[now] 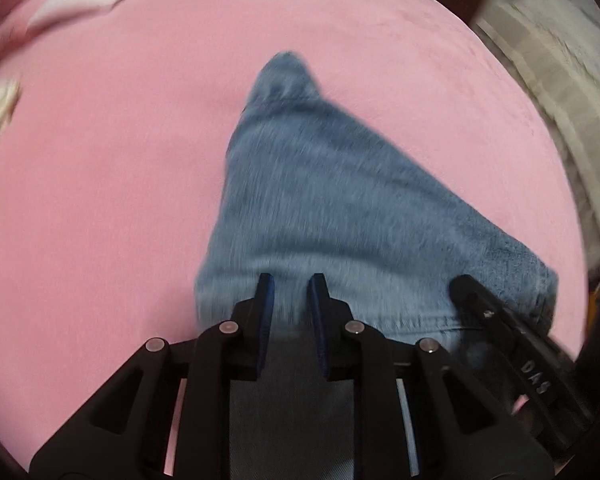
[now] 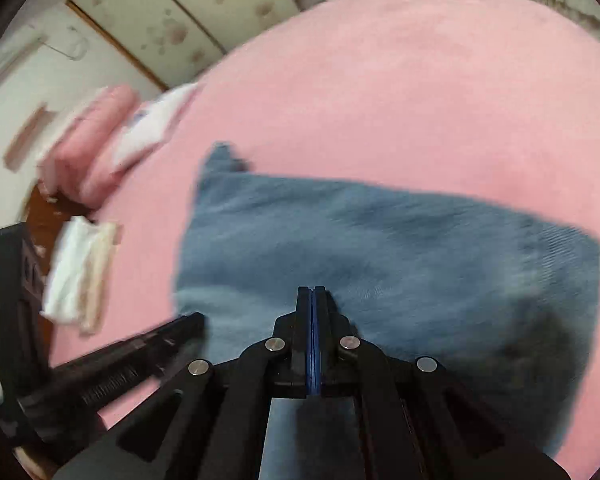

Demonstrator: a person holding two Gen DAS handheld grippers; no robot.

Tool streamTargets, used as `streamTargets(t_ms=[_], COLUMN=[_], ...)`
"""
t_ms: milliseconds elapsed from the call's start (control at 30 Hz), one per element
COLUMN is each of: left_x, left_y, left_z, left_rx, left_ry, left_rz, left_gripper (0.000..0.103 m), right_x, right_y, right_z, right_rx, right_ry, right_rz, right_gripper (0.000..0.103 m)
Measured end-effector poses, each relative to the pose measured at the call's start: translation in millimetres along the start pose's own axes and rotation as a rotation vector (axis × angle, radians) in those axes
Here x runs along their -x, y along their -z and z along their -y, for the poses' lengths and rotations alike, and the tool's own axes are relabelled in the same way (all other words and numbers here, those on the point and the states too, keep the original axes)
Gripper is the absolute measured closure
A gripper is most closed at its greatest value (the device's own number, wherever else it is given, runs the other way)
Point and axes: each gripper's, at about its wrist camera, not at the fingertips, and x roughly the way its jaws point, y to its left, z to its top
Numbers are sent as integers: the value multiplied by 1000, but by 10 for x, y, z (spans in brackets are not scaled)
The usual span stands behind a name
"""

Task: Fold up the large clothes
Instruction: 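Press the folded jacket flat with both tools, then smooth the folded denim jacket with both tools and pull them back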

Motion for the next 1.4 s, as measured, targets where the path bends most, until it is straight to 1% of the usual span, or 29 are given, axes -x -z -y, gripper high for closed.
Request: streamTargets(t_ms=[67,100,167,233,300,333,367,467,533,600,667,700,767,800,833,867,933,1000,1033,1100,1133,1233,1300,1333,1367,1400], left_x=[-30,-69,-108,-137,-152,-227,-307,-523,-634,-708,-662,-608,-500,-438,-354,-246,-85,84,148,272,324,553,666,774,839,910], left_y=[-59,-88,-127,-160,-227,-293,-380,-630,-748,-817,-844,-851,-848,-834,-813,-767,-651,-392,-313,-28,97,620,932,1143,1238,1342], left_z=[53,67,67,91,67,127,141,197,169,108,62,58,-18,-20,-40,-32,-10,-47,-55,-72,-128,-243,-301,-337,-359,-382], left_rx=[-28,-23,-27,-32,-12,-6,-5,-9,12,49,72,68,61,58,55,57,60,70,77,103,111,169,213,227,236,238], left_ry=[-9,-11,-11,-12,32,42,35,-5,-3,25,53,53,-4,-41,-46,-45,-69,-80,-84,-86,-85,-91,-57,-36,-23,-12], left_rz=[26,29,32,37,81,90,88,44,34,8,10,14,18,23,34,42,43,41,40,37,36,36,24,29,28,9], left_gripper=[87,87,87,87,87,87,87,87,87,87,87,87,87,87,87,86,86,86,86,86,86,86,85,83,79,78], right_x=[62,107,194,225,252,308,358,516,525,562,596,621,776,838,890,950,1055,1147,1199,1264,1279,1401,1491,1546,1582,1606], right_y=[-6,3,22,49,75,108,143,174,165,162,166,170,192,186,174,166,170,218,270,388,459,768,1027,1156,1278,1383], right_z=[175,257,406,532,544,541,534,530,509,470,441,410,423,425,441,473,555,619,650,670,666,643,607,580,537,490], right_rx=[6,0,-33,-79,-76,-66,-54,-20,5,48,77,95,116,112,90,61,-11,-62,-75,-98,-107,-145,-172,-182,-194,-200], right_ry=[-11,-9,15,-1,31,53,79,108,136,186,218,260,375,412,425,415,365,344,345,350,351,348,352,356,354,344], right_rz=[20,34,74,97,116,127,141,143,134,132,121,122,134,139,135,130,115,96,87,71,63,27,-4,-17,-35,-50], right_gripper=[103,103,103,103,103,103,103,103,103,103,103,103,103,103,103,103,103,102,100,100,99,99,96,92,89,87])
